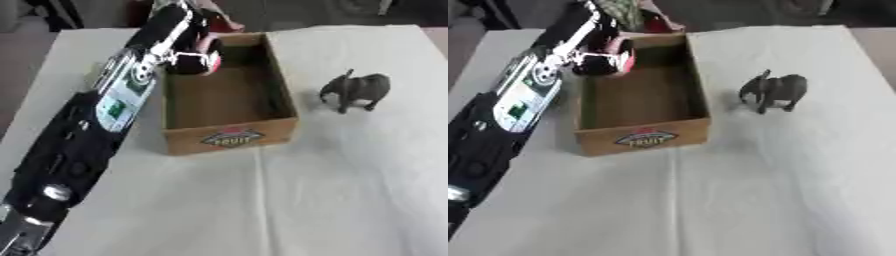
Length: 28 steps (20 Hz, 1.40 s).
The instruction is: Pick up objects on the table and place them in the box.
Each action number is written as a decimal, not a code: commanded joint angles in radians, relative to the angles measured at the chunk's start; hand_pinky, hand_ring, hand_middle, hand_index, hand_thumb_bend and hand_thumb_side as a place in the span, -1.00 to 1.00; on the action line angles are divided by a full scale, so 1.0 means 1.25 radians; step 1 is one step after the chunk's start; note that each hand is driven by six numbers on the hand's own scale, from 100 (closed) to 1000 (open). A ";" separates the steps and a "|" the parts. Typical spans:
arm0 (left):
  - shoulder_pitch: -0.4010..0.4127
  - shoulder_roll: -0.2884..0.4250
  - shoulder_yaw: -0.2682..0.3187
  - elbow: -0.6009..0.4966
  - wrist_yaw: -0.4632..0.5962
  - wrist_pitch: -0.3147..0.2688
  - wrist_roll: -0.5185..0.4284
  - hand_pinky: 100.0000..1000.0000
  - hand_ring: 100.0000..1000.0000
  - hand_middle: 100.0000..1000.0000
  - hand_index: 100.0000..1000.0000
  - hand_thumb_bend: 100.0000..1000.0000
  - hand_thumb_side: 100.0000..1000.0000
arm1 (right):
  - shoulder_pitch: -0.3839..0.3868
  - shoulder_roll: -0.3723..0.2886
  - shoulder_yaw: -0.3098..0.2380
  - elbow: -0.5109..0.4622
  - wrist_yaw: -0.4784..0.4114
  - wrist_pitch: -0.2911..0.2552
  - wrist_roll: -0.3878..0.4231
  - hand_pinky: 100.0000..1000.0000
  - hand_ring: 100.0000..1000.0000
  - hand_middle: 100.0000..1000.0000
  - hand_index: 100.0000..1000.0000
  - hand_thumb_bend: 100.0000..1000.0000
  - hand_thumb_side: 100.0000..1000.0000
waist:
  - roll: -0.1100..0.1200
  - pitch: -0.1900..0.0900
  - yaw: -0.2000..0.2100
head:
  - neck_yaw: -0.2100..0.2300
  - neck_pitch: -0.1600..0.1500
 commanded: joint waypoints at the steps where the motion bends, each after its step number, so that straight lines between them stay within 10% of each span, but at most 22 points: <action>1: -0.022 -0.012 0.008 0.035 -0.012 -0.015 0.001 -0.48 -0.69 -0.68 -0.26 -1.00 -0.89 | -0.012 -0.012 -0.003 -0.008 -0.005 -0.001 0.005 0.14 0.28 0.35 0.55 -0.87 -1.00 | -0.004 -0.015 -0.002 | 0.004 -0.012; 6: -0.020 -0.025 0.012 0.069 -0.023 -0.018 0.013 -0.39 -0.57 -0.56 -0.14 -0.96 -1.00 | -0.012 -0.011 -0.004 -0.008 -0.006 -0.002 0.005 0.14 0.28 0.35 0.55 -0.86 -1.00 | -0.004 -0.012 -0.003 | 0.003 -0.015; 13: -0.014 -0.020 0.019 0.046 -0.025 -0.009 0.032 0.18 0.13 0.14 0.42 0.72 0.02 | -0.011 -0.011 -0.005 -0.007 -0.005 -0.001 0.004 0.14 0.28 0.35 0.55 -0.86 -1.00 | -0.002 -0.010 0.001 | 0.002 -0.016; 23: 0.034 0.018 0.062 -0.078 0.016 0.032 0.052 0.30 0.32 0.36 0.53 0.78 0.28 | -0.005 -0.013 -0.011 -0.007 -0.004 -0.002 -0.001 0.14 0.28 0.35 0.55 -0.86 -1.00 | -0.002 -0.009 0.010 | -0.008 -0.019; 28: 0.085 0.044 0.114 -0.155 0.063 0.061 0.086 0.22 0.18 0.20 0.47 0.40 0.08 | -0.002 -0.015 -0.014 -0.007 -0.003 -0.002 -0.004 0.14 0.28 0.35 0.55 -0.86 -1.00 | -0.004 -0.008 0.021 | -0.016 -0.019</action>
